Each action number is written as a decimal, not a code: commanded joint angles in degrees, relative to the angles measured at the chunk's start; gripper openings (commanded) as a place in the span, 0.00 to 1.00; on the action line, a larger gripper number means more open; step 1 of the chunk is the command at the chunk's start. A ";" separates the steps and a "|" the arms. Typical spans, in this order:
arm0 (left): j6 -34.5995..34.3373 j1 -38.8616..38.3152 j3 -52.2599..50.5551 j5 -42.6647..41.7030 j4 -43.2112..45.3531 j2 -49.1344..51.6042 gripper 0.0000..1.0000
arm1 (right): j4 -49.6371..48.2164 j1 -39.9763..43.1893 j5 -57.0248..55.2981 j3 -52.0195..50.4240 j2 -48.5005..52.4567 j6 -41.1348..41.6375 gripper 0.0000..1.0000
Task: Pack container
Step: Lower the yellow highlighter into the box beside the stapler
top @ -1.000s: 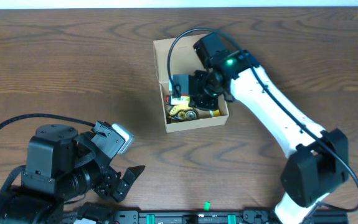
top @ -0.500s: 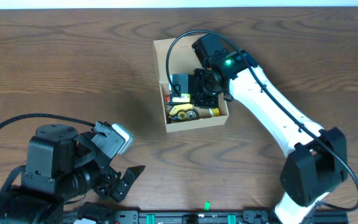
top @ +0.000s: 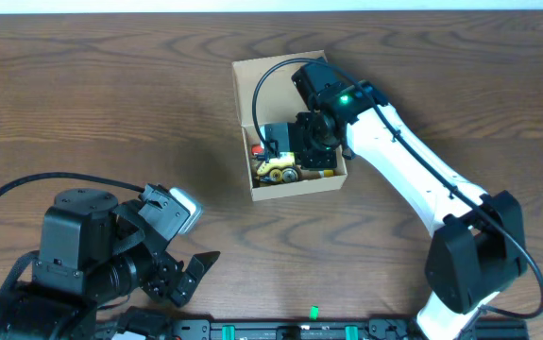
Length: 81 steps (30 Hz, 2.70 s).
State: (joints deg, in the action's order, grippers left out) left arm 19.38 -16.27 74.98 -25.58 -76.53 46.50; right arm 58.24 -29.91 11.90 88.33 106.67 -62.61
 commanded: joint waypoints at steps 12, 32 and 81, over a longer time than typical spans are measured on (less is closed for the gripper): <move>0.35 0.13 0.94 -0.85 -0.15 -0.07 0.95 | -2.10 -0.52 -0.07 -0.50 3.96 -3.89 0.01; 0.35 0.13 0.94 -0.85 -0.15 -0.07 0.95 | -6.47 -0.48 -1.44 -0.50 4.09 -3.93 0.01; 0.35 0.13 0.94 -0.85 -0.15 -0.07 0.95 | -13.75 0.79 -2.64 -0.50 6.51 -2.56 0.28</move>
State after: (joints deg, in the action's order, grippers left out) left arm 19.38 -16.27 74.98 -25.58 -76.53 46.50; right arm 44.62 -29.32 8.97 88.05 112.90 -65.80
